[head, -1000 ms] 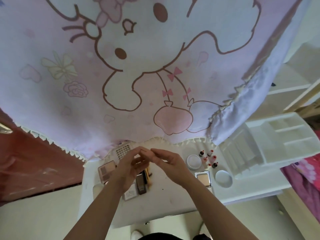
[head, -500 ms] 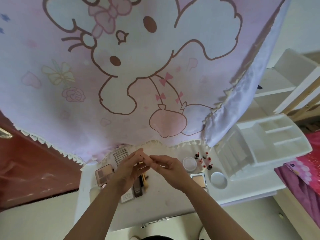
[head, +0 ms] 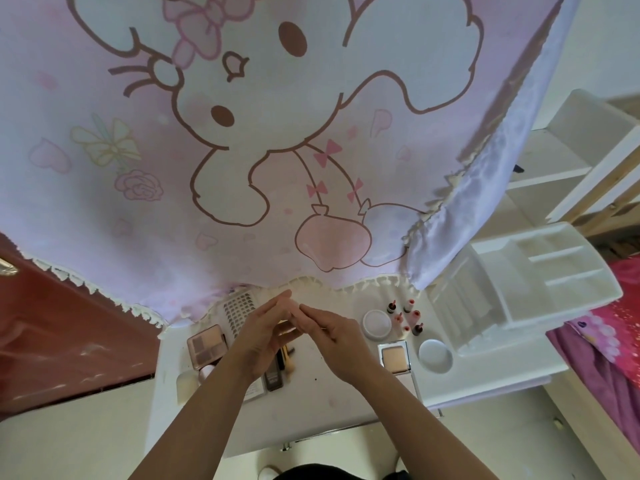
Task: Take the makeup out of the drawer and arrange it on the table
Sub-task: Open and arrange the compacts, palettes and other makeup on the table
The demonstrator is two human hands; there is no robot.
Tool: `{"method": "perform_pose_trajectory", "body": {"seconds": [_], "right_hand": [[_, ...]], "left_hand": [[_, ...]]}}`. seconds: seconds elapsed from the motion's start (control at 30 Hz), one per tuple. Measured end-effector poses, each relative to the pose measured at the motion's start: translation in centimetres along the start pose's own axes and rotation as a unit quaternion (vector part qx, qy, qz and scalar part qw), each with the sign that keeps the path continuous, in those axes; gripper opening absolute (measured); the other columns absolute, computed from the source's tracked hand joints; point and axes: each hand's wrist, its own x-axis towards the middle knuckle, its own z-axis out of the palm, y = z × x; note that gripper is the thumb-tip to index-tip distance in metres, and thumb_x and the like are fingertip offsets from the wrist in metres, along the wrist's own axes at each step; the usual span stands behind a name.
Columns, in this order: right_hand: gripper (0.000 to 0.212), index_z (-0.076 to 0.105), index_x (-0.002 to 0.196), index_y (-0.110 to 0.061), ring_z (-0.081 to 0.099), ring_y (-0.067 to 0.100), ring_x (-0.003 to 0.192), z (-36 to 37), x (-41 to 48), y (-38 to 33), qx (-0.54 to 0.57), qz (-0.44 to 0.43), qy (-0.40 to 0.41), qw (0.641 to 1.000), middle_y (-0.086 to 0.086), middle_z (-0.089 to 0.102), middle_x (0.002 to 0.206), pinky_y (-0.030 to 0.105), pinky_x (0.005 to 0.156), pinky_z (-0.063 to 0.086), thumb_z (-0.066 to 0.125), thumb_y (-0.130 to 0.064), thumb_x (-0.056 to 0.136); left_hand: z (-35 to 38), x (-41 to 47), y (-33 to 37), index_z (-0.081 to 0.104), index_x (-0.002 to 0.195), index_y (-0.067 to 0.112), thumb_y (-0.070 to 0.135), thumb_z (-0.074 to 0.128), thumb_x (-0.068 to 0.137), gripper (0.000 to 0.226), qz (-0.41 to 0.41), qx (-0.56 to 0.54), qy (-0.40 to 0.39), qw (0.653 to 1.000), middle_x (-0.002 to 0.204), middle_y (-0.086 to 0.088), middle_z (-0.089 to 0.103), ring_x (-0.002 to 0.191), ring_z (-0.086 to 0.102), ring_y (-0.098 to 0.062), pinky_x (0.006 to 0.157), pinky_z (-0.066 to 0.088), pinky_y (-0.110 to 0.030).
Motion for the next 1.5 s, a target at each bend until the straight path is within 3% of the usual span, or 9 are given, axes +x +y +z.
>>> {"method": "perform_pose_trajectory", "body": {"seconds": [0.13, 0.23, 0.37, 0.5, 0.7, 0.97, 1.1, 1.3, 1.5], "right_hand": [[0.031, 0.059, 0.128, -0.056, 0.069, 0.004, 0.093, 0.2, 0.6, 1.0, -0.006, 0.021, 0.014, 1.0, -0.014, 0.074, 0.104, 0.024, 0.083, 0.057, 0.039, -0.049, 0.104], [0.033, 0.064, 0.112, -0.038, 0.071, 0.003, 0.078, -0.8, 1.3, 1.8, 0.009, 0.066, 0.05, 0.996, -0.015, 0.071, 0.085, 0.024, 0.071, 0.058, 0.034, -0.05, 0.103], [0.034, 0.067, 0.094, -0.018, 0.074, 0.015, 0.07, -1.4, 1.9, 2.1, 0.088, 0.13, 0.097, 0.983, 0.003, 0.074, 0.079, 0.033, 0.067, 0.062, 0.04, -0.034, 0.107], [0.026, 0.069, 0.102, -0.022, 0.074, 0.019, 0.074, -1.5, 1.5, 1.7, 0.198, 0.162, 0.11, 0.96, 0.007, 0.076, 0.083, 0.032, 0.07, 0.061, 0.044, -0.022, 0.107], [0.021, 0.063, 0.12, -0.019, 0.073, 0.02, 0.075, -1.1, 1.3, 2.1, 0.228, 0.187, 0.091, 0.951, 0.007, 0.076, 0.083, 0.032, 0.072, 0.06, 0.048, -0.019, 0.105], [0.024, 0.06, 0.124, -0.024, 0.073, 0.013, 0.078, -0.9, 0.5, 2.9, 0.113, 0.175, 0.092, 0.974, -0.001, 0.076, 0.089, 0.03, 0.074, 0.061, 0.053, -0.028, 0.101], [0.031, 0.059, 0.13, -0.027, 0.06, 0.006, 0.101, -0.6, 0.6, 3.8, -0.084, 0.078, 0.11, 0.987, -0.004, 0.064, 0.123, 0.027, 0.089, 0.054, 0.051, -0.021, 0.101], [0.048, 0.06, 0.129, -0.04, 0.042, 0.018, 0.133, 0.2, 0.7, 3.0, -0.256, 0.05, 0.026, 0.965, -0.004, 0.037, 0.152, 0.033, 0.101, 0.044, 0.057, -0.065, 0.088], [0.031, 0.071, 0.118, -0.03, 0.046, 0.02, 0.13, 0.5, 1.3, 4.0, -0.293, 0.051, 0.025, 0.954, -0.003, 0.043, 0.151, 0.03, 0.096, 0.045, 0.054, -0.047, 0.098]], "left_hand": [[-0.6, 0.1, -0.1, 0.072, 0.102, 0.005, 0.016, 0.072, 0.062, 0.041, -0.002, 0.0, -0.029, 1.0, 0.13, -0.01, 0.062, 0.116, 0.061, -0.035, 0.09, 0.056, -0.041], [-0.2, -0.2, -0.4, 0.073, 0.107, 0.014, 0.021, 0.072, 0.062, 0.046, -0.016, -0.055, 0.005, 0.998, 0.135, -0.01, 0.057, 0.114, 0.063, -0.033, 0.085, 0.058, -0.042], [-0.5, 0.2, -0.7, 0.056, 0.129, 0.009, 0.022, 0.047, 0.093, 0.039, -0.036, -0.175, 0.039, 0.983, 0.126, -0.023, 0.061, 0.107, 0.065, -0.035, 0.083, 0.057, -0.045], [-1.5, 0.8, -0.8, 0.054, 0.133, 0.001, 0.027, 0.041, 0.099, 0.045, -0.045, -0.224, 0.066, 0.971, 0.13, -0.026, 0.06, 0.112, 0.061, -0.037, 0.08, 0.06, -0.043], [-2.5, 1.0, -1.6, 0.056, 0.134, 0.008, 0.028, 0.038, 0.103, 0.041, -0.048, -0.206, 0.087, 0.974, 0.13, -0.02, 0.063, 0.119, 0.059, -0.037, 0.083, 0.058, -0.045], [-2.3, 0.3, -2.2, 0.061, 0.126, 0.007, 0.031, 0.04, 0.105, 0.038, -0.031, -0.089, 0.073, 0.993, 0.122, -0.019, 0.067, 0.113, 0.065, -0.035, 0.092, 0.055, -0.05], [-2.1, 0.3, -2.7, 0.062, 0.126, 0.007, 0.028, 0.039, 0.106, 0.037, -0.033, -0.049, 0.089, 0.994, 0.123, -0.019, 0.066, 0.109, 0.067, -0.034, 0.089, 0.057, -0.048], [-1.6, 0.1, -2.6, 0.062, 0.125, 0.006, 0.032, 0.041, 0.105, 0.038, -0.028, -0.025, 0.079, 0.996, 0.118, -0.017, 0.07, 0.109, 0.068, -0.031, 0.093, 0.056, -0.048], [-1.4, -0.3, -2.6, 0.063, 0.118, 0.002, 0.03, 0.048, 0.103, 0.035, -0.026, -0.007, 0.068, 0.997, 0.108, -0.019, 0.073, 0.101, 0.071, -0.033, 0.092, 0.055, -0.047]]}}
